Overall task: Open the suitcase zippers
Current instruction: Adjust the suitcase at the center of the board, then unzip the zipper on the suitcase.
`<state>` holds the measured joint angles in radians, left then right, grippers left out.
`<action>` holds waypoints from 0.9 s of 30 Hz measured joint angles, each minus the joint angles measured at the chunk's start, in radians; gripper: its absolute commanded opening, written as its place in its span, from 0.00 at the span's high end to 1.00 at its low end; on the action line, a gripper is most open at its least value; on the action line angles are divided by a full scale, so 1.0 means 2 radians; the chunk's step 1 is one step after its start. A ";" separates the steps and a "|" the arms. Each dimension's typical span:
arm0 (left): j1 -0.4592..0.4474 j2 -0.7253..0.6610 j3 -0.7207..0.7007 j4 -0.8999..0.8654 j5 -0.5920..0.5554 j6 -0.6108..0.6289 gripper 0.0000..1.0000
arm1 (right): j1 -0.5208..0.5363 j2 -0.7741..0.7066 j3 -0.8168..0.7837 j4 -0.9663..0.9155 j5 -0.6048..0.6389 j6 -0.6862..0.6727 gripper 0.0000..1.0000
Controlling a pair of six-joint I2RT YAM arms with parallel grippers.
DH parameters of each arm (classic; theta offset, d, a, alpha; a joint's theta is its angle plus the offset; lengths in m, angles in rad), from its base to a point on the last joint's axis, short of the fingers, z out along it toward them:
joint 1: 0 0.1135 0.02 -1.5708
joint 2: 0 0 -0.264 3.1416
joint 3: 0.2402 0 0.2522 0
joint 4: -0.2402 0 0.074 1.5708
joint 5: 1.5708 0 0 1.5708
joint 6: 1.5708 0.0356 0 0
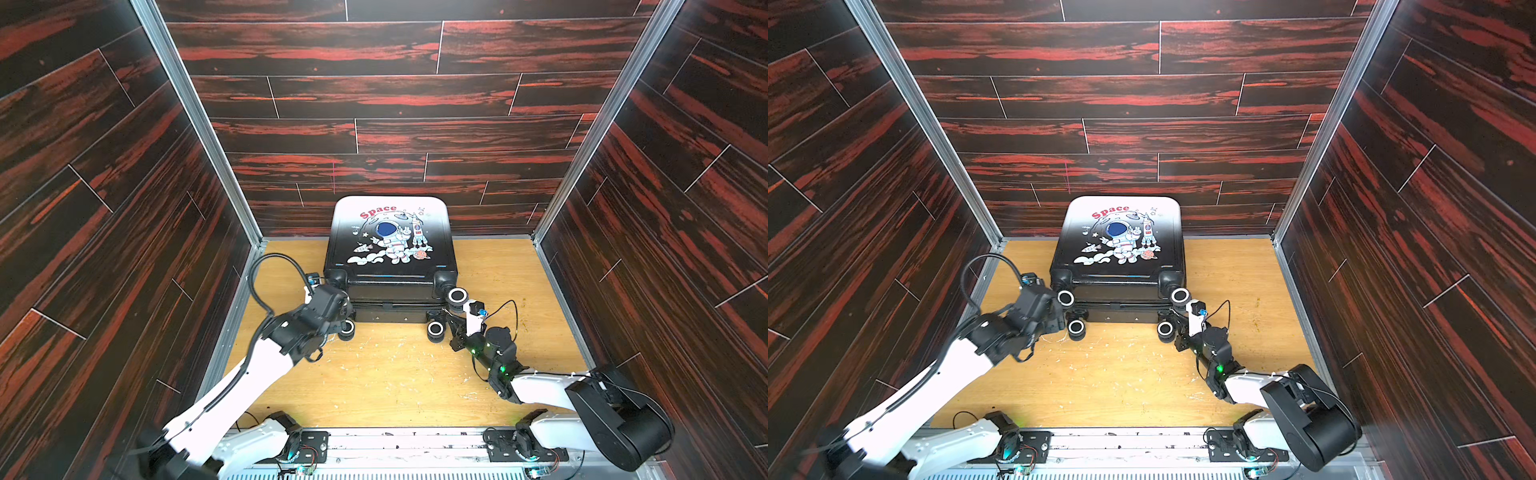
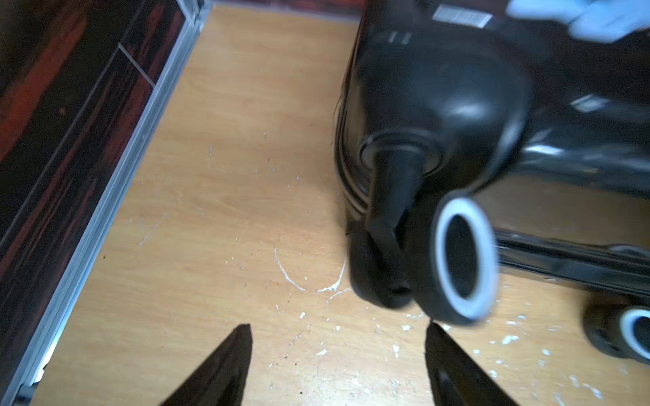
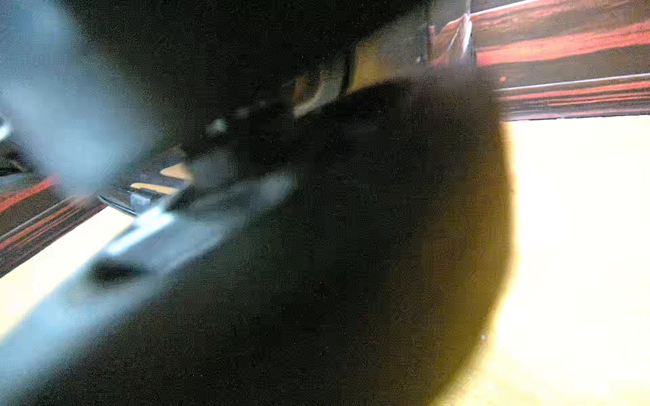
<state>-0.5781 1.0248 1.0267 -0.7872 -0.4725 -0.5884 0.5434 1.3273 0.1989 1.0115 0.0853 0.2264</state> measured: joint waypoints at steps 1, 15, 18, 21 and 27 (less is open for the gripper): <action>0.000 -0.015 0.000 -0.001 0.002 0.005 0.07 | 0.000 -0.002 0.000 -0.002 -0.001 -0.001 1.00; 0.001 0.031 0.001 0.033 0.049 0.023 0.00 | 0.000 -0.013 0.003 -0.014 -0.014 -0.001 1.00; 0.005 0.068 0.005 0.049 0.049 0.027 0.00 | 0.000 -0.016 0.003 -0.016 -0.016 -0.002 1.00; 0.013 0.104 0.009 0.063 0.038 0.034 0.02 | 0.000 -0.016 0.003 -0.016 -0.018 -0.002 1.00; 0.044 0.130 0.011 0.085 0.014 0.062 0.26 | 0.000 -0.016 0.004 -0.016 -0.018 -0.003 1.00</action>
<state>-0.4896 1.2839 1.0492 -0.6167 -0.4454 -0.4641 0.5430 1.2949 0.2070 0.9791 0.0498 0.2195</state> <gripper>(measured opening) 0.819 0.060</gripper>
